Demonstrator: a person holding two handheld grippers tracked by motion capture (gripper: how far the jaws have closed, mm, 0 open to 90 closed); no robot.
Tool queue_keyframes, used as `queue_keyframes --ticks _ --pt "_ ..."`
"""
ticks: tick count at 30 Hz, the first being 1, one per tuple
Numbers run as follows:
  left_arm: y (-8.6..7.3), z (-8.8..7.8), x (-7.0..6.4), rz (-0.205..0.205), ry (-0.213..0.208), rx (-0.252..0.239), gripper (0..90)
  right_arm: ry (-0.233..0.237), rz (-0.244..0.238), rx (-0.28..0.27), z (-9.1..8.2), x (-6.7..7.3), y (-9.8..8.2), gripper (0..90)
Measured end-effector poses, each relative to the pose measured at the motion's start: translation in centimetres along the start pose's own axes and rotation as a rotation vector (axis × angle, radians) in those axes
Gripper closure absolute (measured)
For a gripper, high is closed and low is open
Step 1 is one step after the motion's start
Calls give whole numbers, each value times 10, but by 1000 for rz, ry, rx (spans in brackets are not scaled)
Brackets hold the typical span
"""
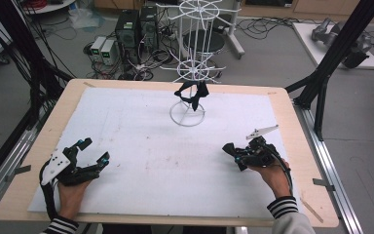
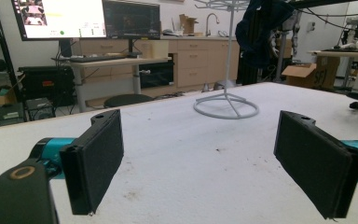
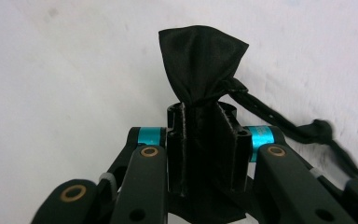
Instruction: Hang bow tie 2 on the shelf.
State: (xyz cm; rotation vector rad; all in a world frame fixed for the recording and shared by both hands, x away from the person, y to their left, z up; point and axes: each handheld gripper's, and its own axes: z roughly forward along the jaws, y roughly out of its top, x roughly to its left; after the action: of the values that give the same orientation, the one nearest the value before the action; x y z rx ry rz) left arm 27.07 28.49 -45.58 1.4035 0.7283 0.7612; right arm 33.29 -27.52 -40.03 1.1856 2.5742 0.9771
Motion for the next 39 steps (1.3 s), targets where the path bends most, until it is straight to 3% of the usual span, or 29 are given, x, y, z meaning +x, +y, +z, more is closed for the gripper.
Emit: queue_keyframes --ticks 11,15,25,39 --pt "0 0 0 1 -1 0 162 54 40 -266 -18 0 5 752" --pt "0 0 0 1 0 0 162 66 47 -329 -23 0 5 752" --pt "0 0 0 1 0 0 162 47 41 -435 -29 0 7 752" --pt "0 0 0 -1 0 -1 162 18 22 -523 -39 3 27 750"
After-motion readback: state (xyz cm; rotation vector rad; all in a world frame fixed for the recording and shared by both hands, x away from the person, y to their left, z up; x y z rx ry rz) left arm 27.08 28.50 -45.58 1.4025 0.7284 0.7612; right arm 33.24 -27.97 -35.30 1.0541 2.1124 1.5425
